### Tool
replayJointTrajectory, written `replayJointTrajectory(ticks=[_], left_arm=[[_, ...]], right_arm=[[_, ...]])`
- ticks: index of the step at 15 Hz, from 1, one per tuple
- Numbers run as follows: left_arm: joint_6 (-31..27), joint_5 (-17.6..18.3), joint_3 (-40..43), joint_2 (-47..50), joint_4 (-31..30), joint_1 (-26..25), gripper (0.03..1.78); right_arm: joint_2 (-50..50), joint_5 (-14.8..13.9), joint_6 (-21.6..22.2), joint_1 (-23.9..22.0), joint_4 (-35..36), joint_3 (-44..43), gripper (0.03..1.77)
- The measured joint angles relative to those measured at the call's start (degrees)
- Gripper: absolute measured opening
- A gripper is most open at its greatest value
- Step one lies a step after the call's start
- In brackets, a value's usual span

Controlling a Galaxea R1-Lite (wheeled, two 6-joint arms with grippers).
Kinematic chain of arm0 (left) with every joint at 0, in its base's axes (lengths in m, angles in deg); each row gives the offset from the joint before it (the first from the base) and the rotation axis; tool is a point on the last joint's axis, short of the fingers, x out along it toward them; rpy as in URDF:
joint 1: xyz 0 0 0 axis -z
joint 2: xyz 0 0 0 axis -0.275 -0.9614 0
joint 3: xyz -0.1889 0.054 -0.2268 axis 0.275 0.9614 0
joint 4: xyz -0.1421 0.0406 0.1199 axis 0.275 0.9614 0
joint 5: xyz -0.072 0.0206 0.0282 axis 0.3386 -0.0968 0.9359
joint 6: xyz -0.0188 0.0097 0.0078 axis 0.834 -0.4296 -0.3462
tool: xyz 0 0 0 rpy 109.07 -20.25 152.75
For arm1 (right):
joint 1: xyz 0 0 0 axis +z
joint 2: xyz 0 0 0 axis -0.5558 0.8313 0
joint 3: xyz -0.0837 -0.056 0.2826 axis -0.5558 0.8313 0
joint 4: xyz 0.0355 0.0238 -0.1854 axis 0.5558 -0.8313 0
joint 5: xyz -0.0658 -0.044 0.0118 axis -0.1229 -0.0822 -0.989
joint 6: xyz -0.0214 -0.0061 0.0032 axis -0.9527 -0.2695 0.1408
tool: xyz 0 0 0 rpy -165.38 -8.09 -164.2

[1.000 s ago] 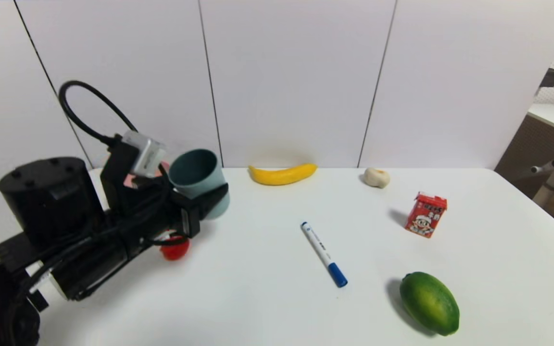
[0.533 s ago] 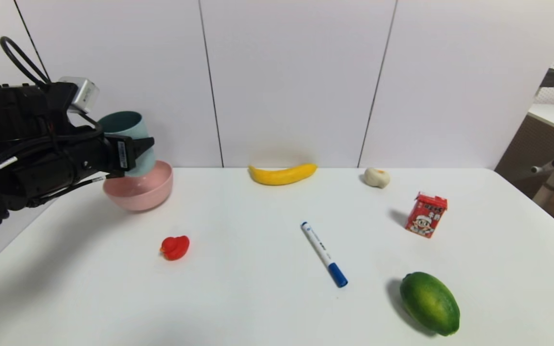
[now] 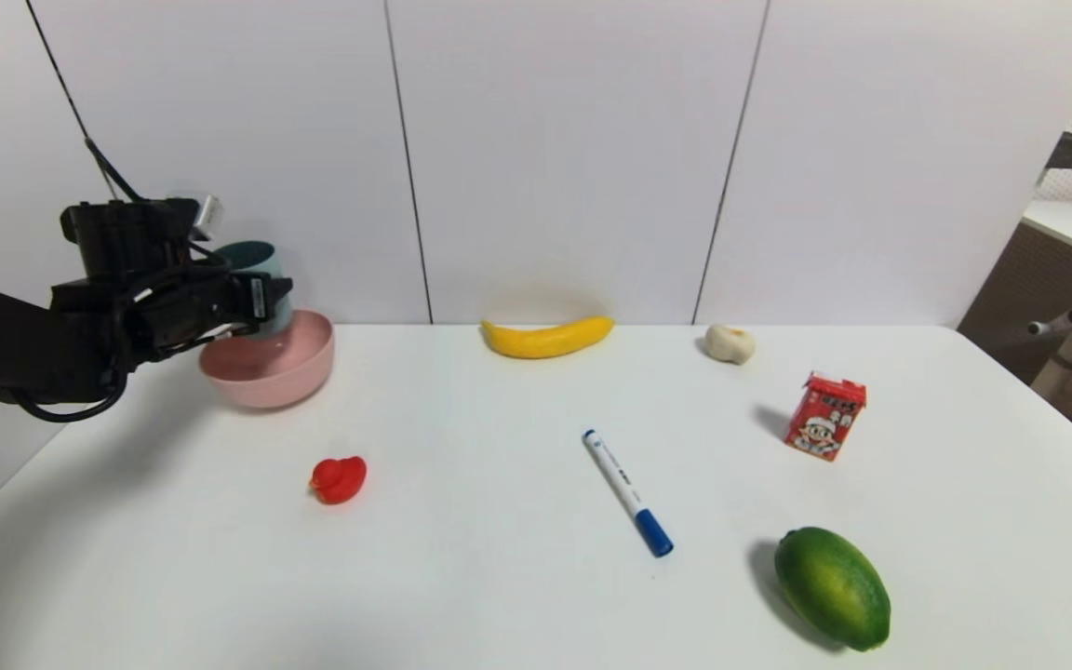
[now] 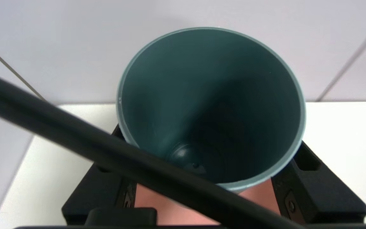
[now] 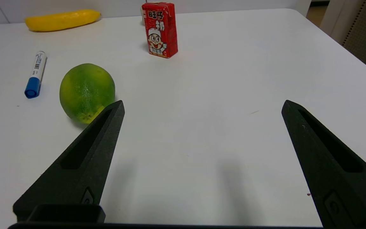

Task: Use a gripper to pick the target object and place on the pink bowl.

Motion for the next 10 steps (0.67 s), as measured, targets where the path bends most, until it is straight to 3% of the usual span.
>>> replayJointTrajectory(ticks=[2, 5, 10], left_arm=[[0.7, 0.1, -1.2, -3.2, -0.1, -0.2, 1.16], [1.0, 0.4, -3.4, -5.9, 0.1, -0.2, 1.35], [0.8, 2.1, -4.2, -5.5, 0.3, -0.1, 1.51]], right_arm=[[0.0, 0.0, 0.0, 0.0, 0.0, 0.0, 1.71], [0.0, 0.0, 0.0, 0.0, 0.0, 0.0, 1.71], [0.0, 0.0, 0.0, 0.0, 0.0, 0.0, 1.71]])
